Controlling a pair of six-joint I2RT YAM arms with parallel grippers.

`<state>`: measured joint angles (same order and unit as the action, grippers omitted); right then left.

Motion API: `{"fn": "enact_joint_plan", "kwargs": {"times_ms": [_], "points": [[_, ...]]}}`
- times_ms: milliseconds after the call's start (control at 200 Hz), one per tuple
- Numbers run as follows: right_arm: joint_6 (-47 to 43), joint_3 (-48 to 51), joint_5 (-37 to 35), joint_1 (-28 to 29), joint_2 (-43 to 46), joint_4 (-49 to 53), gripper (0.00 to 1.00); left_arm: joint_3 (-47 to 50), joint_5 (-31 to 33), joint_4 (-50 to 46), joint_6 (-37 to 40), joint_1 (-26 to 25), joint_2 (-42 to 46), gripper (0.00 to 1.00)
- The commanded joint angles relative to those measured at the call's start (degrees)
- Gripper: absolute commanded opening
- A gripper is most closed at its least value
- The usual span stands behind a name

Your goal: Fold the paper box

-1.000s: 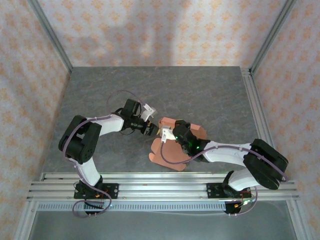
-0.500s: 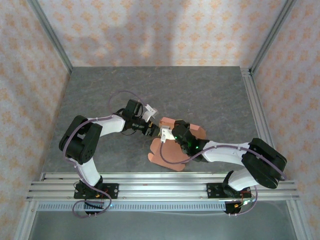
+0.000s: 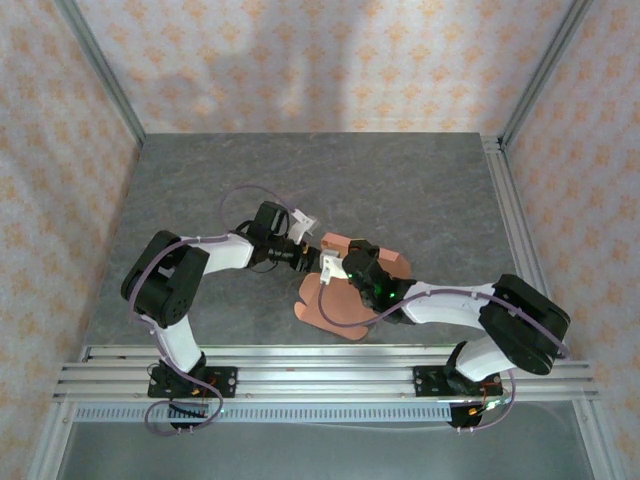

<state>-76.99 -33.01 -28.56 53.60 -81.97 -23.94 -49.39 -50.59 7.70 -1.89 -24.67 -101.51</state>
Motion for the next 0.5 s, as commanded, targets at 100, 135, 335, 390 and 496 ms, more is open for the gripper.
{"fn": "enact_joint_plan", "kwargs": {"times_ms": [100,135,335,390,496], "points": [[1.71,-1.37,-0.69,0.62,-0.36,-0.75,0.0,2.87,1.41,1.47,-0.14,-0.53,2.53,0.6],[1.84,-1.44,-0.7,0.62,-0.43,-0.75,0.0,2.87,1.33,1.5,-0.21,-0.48,2.31,0.6],[2.2,-1.44,-1.06,0.7,-0.51,-1.03,0.0,2.03,1.72,2.94,-1.3,-0.55,0.71,0.59],[2.21,-1.43,-1.15,0.78,-0.63,-0.93,0.0,1.63,1.63,3.19,-1.71,-0.6,0.23,0.58],[2.45,-1.52,-1.24,0.87,-0.87,-0.84,0.0,0.96,1.87,3.08,-1.97,-0.64,-0.07,0.56]]}}
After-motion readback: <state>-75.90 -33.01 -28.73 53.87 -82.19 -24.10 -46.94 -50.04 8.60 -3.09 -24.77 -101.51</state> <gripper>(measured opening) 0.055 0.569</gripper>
